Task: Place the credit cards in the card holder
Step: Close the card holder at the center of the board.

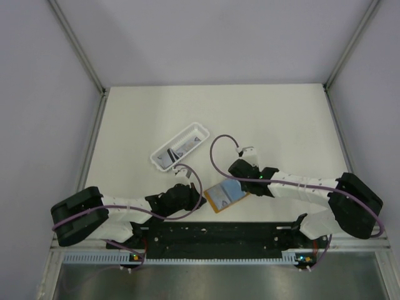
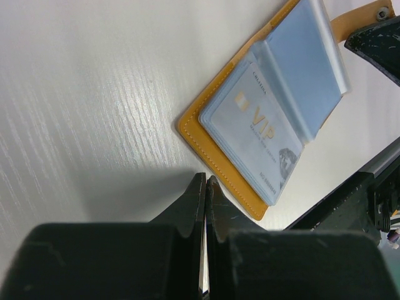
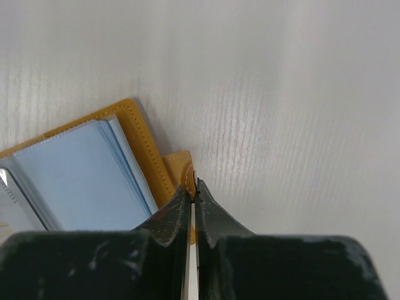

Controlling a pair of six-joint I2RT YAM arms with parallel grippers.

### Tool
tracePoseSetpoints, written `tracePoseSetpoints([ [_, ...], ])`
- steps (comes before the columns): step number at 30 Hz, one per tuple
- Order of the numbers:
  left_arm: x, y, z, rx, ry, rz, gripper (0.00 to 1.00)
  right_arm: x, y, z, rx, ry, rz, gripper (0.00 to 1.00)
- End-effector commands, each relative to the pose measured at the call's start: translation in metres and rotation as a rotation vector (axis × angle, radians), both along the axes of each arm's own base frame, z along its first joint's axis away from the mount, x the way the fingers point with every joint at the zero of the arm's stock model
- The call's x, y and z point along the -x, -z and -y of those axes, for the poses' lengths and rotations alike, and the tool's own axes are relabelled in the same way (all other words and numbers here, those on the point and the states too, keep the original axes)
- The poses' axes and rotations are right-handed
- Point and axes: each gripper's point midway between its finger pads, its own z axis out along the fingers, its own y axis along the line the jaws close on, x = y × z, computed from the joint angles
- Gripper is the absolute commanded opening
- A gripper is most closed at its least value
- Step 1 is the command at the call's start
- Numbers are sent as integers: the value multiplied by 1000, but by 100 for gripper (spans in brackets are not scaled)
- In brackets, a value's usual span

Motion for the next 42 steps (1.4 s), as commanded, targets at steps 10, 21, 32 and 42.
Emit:
tracePoseSetpoints([
  [10, 1, 9, -8, -46, -3, -7, 0, 20, -82, -42, -363, -241, 85, 0],
  [21, 0, 10, -1, -36, 3, -15, 0, 98, -99, -122, -757, -551, -126, 0],
  [32, 8, 18, -13, -47, -10, -49, 0, 110, -44, -153, -833, -550, -220, 10],
  [42, 5, -18, -50, -81, -109, 6, 0, 118, -67, -154, -809, -650, -220, 47],
])
